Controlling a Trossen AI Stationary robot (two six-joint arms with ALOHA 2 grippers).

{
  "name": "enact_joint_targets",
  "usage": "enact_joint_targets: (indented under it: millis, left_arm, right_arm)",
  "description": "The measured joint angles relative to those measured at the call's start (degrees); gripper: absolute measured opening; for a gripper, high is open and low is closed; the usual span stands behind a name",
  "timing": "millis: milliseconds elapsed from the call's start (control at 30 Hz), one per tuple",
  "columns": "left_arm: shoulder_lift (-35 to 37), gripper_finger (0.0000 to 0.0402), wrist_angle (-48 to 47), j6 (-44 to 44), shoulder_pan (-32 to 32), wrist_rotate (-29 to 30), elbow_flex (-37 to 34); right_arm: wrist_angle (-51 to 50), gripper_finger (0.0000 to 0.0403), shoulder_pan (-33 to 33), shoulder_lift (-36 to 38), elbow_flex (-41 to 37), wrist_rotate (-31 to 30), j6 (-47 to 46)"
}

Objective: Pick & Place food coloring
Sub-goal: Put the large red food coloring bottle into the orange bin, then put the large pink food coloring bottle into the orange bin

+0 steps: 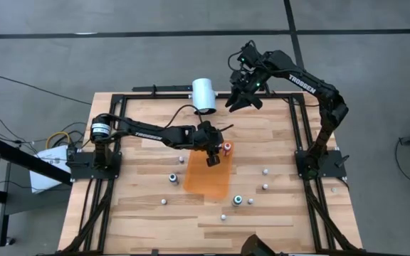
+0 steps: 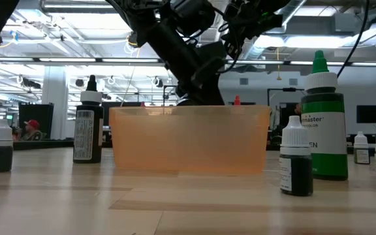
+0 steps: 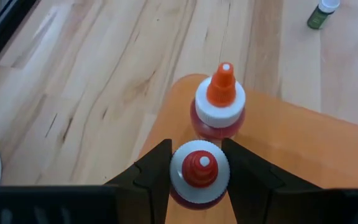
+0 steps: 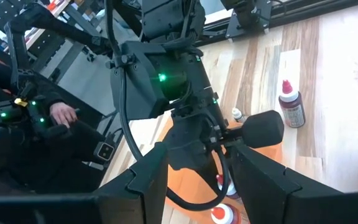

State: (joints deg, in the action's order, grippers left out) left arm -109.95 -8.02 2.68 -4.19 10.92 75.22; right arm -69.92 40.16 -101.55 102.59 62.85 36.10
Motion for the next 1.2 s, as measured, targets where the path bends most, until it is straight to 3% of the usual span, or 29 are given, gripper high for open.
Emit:
enact_joint_targets:
  millis: [467,933,1200]
  left_arm:
    - [0.00,0.0124,0.01,0.02,0.02,0.35,0.00]
    - [0.15,0.0182,-0.03,0.08,-0.21,0.37,0.00]
    - [8.70,0.0185,-3.30,0.75,-1.13,3.47,0.00]
  right_arm:
    - [0.08,0.0164,0.00,-0.01,0.00,0.00,0.00]
    - [0.08,0.0165,0.00,-0.01,0.00,0.00,0.00]
    - [0.06,0.0167,0.00,-0.01,0.00,-0.02,0.00]
